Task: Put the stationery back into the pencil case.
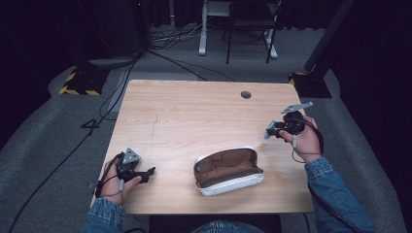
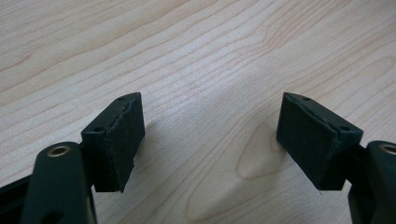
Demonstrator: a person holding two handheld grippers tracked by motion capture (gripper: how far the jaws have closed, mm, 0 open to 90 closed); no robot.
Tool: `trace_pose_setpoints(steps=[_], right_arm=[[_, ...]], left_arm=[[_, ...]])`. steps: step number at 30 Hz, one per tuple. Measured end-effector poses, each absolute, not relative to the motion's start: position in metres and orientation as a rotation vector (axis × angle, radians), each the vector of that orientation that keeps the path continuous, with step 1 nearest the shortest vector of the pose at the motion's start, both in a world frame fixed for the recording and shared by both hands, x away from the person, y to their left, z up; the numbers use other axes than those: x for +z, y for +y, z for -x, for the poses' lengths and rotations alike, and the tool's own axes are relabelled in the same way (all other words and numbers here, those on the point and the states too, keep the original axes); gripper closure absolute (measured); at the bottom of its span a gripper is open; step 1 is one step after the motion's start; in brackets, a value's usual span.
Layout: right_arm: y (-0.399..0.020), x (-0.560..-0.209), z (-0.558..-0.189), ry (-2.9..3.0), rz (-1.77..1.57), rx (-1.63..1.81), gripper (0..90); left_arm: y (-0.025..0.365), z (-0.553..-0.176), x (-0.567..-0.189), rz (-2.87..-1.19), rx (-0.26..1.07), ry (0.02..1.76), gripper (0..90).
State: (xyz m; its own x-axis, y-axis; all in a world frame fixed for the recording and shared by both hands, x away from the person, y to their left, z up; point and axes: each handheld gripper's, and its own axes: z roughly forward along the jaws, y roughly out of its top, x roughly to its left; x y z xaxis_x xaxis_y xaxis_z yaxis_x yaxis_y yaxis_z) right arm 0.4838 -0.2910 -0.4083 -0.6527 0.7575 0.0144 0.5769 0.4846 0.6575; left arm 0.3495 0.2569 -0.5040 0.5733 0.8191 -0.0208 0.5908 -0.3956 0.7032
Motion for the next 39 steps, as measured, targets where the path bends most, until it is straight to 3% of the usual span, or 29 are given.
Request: trace_pose_setpoints(steps=[39], right_arm=[[-0.242, -0.349, -0.395, 2.545, -0.891, 1.157, 49.9]], left_arm=[[0.256, -0.349, -0.504, -2.129, 0.437, 1.121, 23.2]])
